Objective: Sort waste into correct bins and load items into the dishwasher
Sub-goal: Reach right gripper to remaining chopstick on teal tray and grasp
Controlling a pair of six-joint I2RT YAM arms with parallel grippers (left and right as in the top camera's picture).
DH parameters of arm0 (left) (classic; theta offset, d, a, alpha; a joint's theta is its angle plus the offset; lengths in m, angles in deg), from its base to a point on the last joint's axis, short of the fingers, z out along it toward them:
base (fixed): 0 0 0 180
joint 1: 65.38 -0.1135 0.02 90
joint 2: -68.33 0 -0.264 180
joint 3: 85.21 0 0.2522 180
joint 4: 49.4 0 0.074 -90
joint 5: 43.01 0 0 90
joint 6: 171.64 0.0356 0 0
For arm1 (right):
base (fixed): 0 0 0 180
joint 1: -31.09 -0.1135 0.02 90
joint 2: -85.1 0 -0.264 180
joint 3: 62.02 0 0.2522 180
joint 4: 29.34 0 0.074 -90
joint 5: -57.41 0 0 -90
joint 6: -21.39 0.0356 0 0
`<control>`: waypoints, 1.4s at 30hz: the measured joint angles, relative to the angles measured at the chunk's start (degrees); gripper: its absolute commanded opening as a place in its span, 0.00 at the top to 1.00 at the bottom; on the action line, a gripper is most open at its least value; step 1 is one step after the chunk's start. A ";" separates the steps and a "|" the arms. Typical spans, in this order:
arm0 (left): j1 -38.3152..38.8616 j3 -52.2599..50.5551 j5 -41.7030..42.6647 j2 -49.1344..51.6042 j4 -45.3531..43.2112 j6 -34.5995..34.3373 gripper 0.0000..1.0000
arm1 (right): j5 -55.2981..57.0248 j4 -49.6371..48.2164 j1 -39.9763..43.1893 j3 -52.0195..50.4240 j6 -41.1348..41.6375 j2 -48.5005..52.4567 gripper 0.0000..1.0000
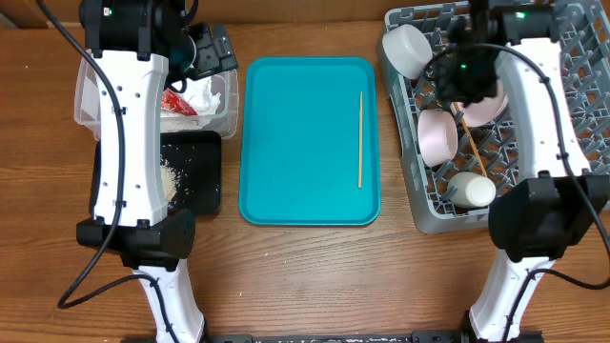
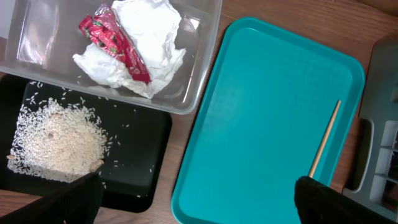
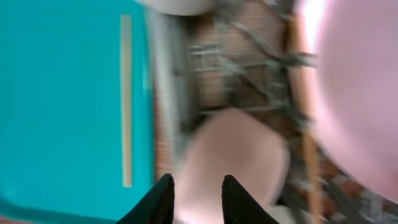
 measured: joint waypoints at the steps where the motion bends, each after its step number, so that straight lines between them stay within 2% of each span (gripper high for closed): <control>1: 0.00 0.00 0.00 0.00 -0.02 0.00 0.00 | -0.46 -0.31 -0.96 0.04 0.04 0.00 0.72; 3: 0.00 0.00 0.00 0.00 -0.02 0.00 0.00 | -0.90 -1.31 -3.61 0.11 0.04 0.00 0.66; 4: 0.00 0.00 -0.02 0.00 0.00 0.00 0.00 | -0.85 -1.88 -5.20 0.11 0.09 0.00 0.59; 5: 0.00 0.00 -0.02 0.00 0.00 0.00 0.00 | -0.85 -2.51 -6.93 0.11 0.15 0.00 0.58; 10: 0.00 0.00 -0.02 0.00 0.00 0.00 0.00 | 2.75 -6.64 -13.94 -0.72 3.45 0.00 0.57; 14: 0.00 0.00 0.00 0.00 -0.02 0.00 0.00 | 5.03 -12.87 -16.92 -6.67 8.96 0.00 0.57; 21: 0.00 0.00 0.00 0.00 0.00 0.00 0.00 | 6.45 -21.88 -17.11 -19.41 15.61 2.25 0.59; 25: 0.00 0.00 0.00 0.00 0.00 0.00 0.00 | 6.64 -26.80 -17.11 -26.01 16.59 2.60 0.58; 33: 0.00 0.00 0.00 0.00 0.00 0.00 0.00 | 6.10 -32.26 -17.27 -32.89 16.46 2.60 0.59; 37: 0.00 0.00 -0.02 0.00 0.00 0.00 0.00 | 6.14 -32.85 -17.49 -34.38 16.11 2.49 0.68; 42: 0.00 0.00 0.00 0.00 -0.02 0.00 0.00 | 6.67 -32.57 -17.59 -34.51 16.00 2.45 0.93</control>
